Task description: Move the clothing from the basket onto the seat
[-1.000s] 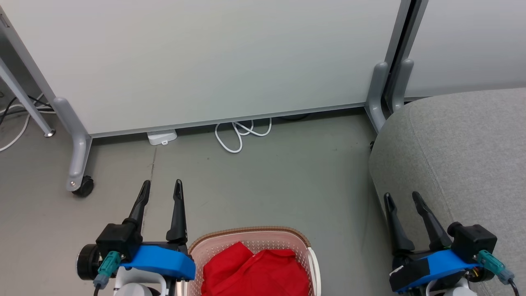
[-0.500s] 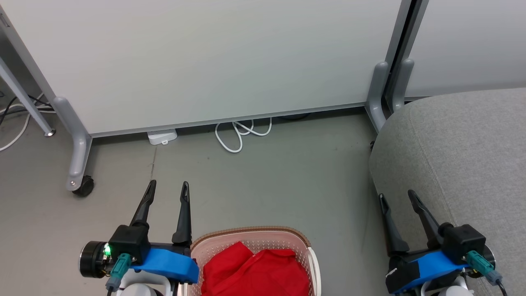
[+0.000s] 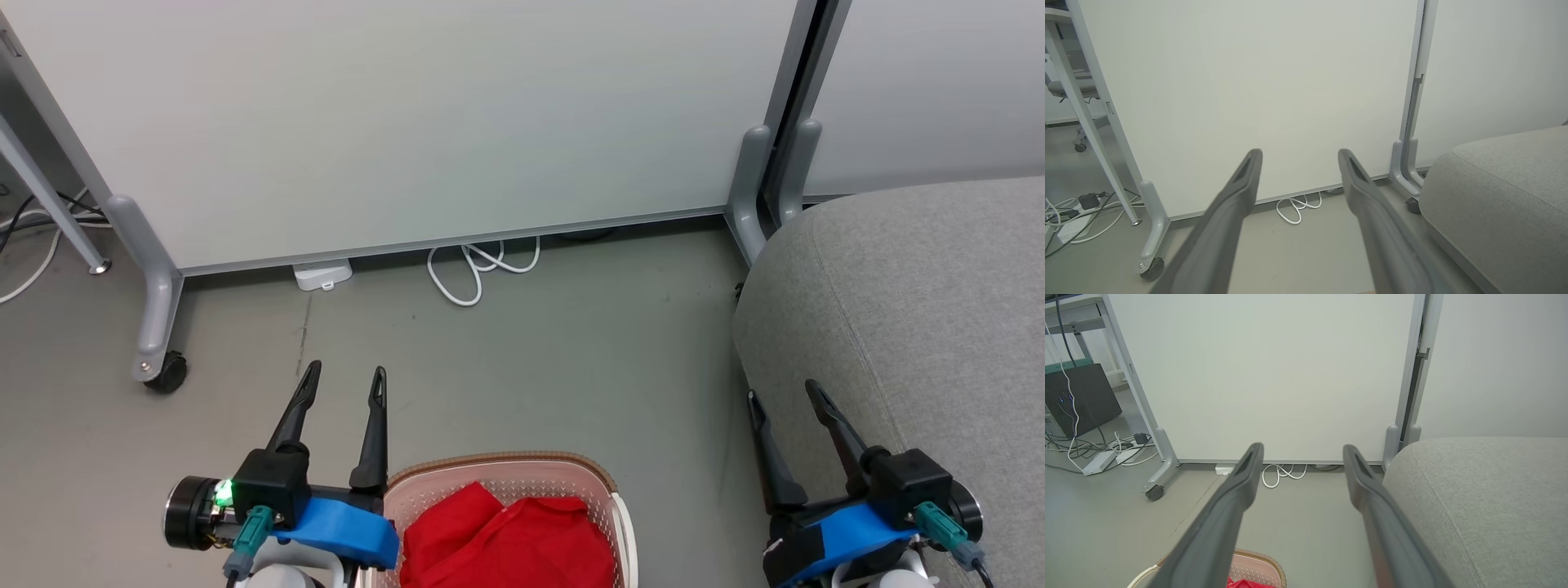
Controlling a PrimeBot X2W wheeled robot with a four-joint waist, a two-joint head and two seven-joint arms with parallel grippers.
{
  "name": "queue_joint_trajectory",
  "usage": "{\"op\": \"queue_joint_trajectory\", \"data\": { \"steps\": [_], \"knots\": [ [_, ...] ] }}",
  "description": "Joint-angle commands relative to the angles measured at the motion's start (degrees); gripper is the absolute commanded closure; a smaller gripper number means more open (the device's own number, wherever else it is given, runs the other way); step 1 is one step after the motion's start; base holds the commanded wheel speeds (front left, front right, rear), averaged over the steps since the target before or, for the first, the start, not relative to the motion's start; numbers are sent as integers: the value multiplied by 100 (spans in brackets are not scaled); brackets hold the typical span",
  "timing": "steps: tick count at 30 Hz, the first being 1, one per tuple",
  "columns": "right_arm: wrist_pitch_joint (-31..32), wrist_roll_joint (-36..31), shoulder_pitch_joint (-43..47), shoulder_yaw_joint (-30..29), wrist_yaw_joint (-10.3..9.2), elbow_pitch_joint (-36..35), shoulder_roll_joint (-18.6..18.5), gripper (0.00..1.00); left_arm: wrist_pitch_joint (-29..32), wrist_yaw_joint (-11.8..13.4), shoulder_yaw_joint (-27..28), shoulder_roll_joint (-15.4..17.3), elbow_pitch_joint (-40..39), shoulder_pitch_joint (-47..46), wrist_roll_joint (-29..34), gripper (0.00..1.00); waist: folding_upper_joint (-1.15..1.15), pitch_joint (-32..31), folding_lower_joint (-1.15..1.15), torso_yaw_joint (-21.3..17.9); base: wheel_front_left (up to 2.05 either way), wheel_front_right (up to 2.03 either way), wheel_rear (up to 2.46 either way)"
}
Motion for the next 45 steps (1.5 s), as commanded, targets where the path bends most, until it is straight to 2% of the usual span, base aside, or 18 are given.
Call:
{"op": "queue_joint_trajectory", "data": {
  "steps": [1,14,25,36,45],
  "knots": [
    [-32,-16,-46,1,3,9,-34,0,-30,-8,-4,-5,11,-73,-7,0,0,-4,0,1,0,0,0],
    [-32,23,-57,5,3,35,-33,0,-30,-9,-13,-6,70,-98,-50,0,0,-14,0,0,0,0,0],
    [-32,-7,-167,41,3,5,-33,0,-29,-167,-197,65,522,-466,113,0,0,173,0,-50,0,0,0],
    [-28,-55,-509,115,3,-62,-32,0,-24,-237,-781,322,1544,-1210,80,0,0,817,0,-314,0,0,0],
    [-28,-38,-796,151,3,-141,-32,0,-24,-241,-1661,545,2391,-1781,-157,0,0,1398,0,-526,0,0,0]
  ]
}}
